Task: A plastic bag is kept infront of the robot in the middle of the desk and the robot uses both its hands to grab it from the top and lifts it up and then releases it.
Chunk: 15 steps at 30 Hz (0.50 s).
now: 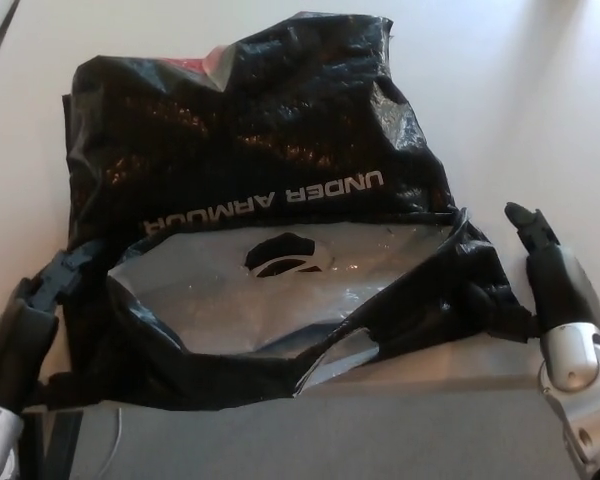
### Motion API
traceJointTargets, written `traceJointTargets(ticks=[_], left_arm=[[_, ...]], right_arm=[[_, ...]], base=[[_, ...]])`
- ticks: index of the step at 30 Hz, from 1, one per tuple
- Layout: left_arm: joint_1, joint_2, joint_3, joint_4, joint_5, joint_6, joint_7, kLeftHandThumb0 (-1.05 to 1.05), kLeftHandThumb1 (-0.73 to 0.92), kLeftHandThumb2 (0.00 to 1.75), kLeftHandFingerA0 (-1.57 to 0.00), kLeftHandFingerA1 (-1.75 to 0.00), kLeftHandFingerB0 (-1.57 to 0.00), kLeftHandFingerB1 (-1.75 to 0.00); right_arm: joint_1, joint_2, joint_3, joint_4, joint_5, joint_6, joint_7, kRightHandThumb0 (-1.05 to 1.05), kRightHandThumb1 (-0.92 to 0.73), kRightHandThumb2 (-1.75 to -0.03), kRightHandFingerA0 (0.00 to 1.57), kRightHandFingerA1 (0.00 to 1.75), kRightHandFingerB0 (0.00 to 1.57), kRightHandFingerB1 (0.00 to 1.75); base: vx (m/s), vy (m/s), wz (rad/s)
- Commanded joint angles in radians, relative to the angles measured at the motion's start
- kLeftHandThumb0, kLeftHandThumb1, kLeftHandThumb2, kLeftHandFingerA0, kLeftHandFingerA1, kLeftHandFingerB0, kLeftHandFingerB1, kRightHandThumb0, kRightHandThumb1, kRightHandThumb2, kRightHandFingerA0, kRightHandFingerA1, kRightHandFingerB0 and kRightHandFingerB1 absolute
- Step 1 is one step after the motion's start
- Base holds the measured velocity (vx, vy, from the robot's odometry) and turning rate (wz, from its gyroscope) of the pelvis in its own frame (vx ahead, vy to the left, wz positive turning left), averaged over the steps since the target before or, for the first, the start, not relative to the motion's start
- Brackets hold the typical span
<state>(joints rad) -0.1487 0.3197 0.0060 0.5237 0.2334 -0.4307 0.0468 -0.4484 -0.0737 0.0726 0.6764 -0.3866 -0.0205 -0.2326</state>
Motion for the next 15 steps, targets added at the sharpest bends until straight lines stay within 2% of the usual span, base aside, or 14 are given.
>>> traceJointTargets(ticks=[1, 6, 7, 8, 9, 10, 11, 13, 14, 15], left_arm=[[-0.013, 0.023, -0.008, -0.017, 0.014, 0.036, -0.018, -0.23, 0.45, 0.93, 0.00, -0.49, 0.00, -0.48], [-0.011, 0.019, -0.008, -0.040, 0.004, 0.067, -0.031, -0.22, 0.46, 0.93, 0.00, -0.49, 0.00, -0.48], [-0.011, 0.015, -0.006, -0.043, 0.000, 0.072, -0.033, -0.30, 0.49, 0.56, -0.16, -0.30, -0.10, -0.25], [-0.011, 0.013, -0.002, -0.047, -0.012, 0.082, -0.043, -0.22, 0.47, 0.93, 0.00, -0.49, 0.00, -0.48], [-0.010, 0.013, 0.004, -0.052, -0.027, 0.094, -0.057, -0.22, 0.47, 0.93, 0.00, -0.49, 0.00, -0.48], [-0.007, 0.013, 0.003, -0.059, -0.022, 0.105, -0.056, -0.32, 0.50, 0.57, -0.17, -0.31, -0.10, -0.24], [-0.005, 0.013, 0.003, -0.063, -0.020, 0.111, -0.057, -0.32, 0.50, 0.57, -0.17, -0.31, -0.10, -0.24], [-0.011, 0.007, 0.017, -0.087, -0.051, 0.171, -0.083, -0.36, 0.52, 0.56, -0.42, -0.36, -0.23, -0.30], [-0.007, 0.007, 0.018, -0.097, -0.055, 0.185, -0.094, -0.36, 0.52, 0.56, -0.42, -0.36, -0.23, -0.30], [-0.040, 0.003, 0.030, -0.112, -0.062, 0.276, -0.100, -0.39, 0.44, 0.84, -0.72, -0.93, -0.58, -0.62]], right_arm=[[0.094, -0.010, 0.066, -0.146, -0.012, 0.090, 0.088, -0.43, -0.65, -0.62, 0.21, 0.34, 0.05, 0.20], [0.217, -0.017, 0.139, -0.353, -0.025, 0.161, 0.143, -0.45, -0.66, -0.62, 0.24, 0.35, 0.07, 0.20], [0.237, -0.018, 0.150, -0.392, -0.027, 0.182, 0.155, -0.45, -0.66, -0.62, 0.25, 0.35, 0.06, 0.20], [0.261, -0.020, 0.163, -0.438, -0.025, 0.198, 0.174, -0.46, -0.66, -0.62, 0.23, 0.34, 0.06, 0.20], [0.285, -0.022, 0.176, -0.486, -0.019, 0.214, 0.196, -0.46, -0.66, -0.62, 0.23, 0.34, 0.06, 0.20], [0.299, -0.034, 0.184, -0.513, -0.015, 0.217, 0.217, -0.46, -0.67, -0.63, 0.21, 0.35, 0.05, 0.20], [0.307, -0.040, 0.188, -0.531, -0.013, 0.224, 0.228, -0.46, -0.67, -0.63, 0.21, 0.35, 0.05, 0.20], [0.322, -0.021, 0.166, -0.580, 0.050, 0.280, 0.275, -0.48, -0.65, -0.62, 0.21, 0.36, 0.05, 0.19], [0.330, -0.014, 0.154, -0.593, 0.074, 0.295, 0.287, -0.48, -0.65, -0.62, 0.21, 0.36, 0.05, 0.19], [0.282, 0.016, 0.107, -0.591, 0.131, 0.394, 0.318, -0.30, -0.53, -1.02, 0.00, 0.48, 0.00, 0.50]], base=[[0.00, 0.000, 0.00], [0.00, 0.000, 0.00], [0.00, 0.000, 0.00], [0.00, 0.000, 0.00], [0.00, 0.000, 0.00], [0.00, 0.000, 0.00], [0.00, 0.000, 0.00], [0.00, 0.000, 0.00], [0.00, 0.000, 0.00], [0.00, 0.000, 0.00]])
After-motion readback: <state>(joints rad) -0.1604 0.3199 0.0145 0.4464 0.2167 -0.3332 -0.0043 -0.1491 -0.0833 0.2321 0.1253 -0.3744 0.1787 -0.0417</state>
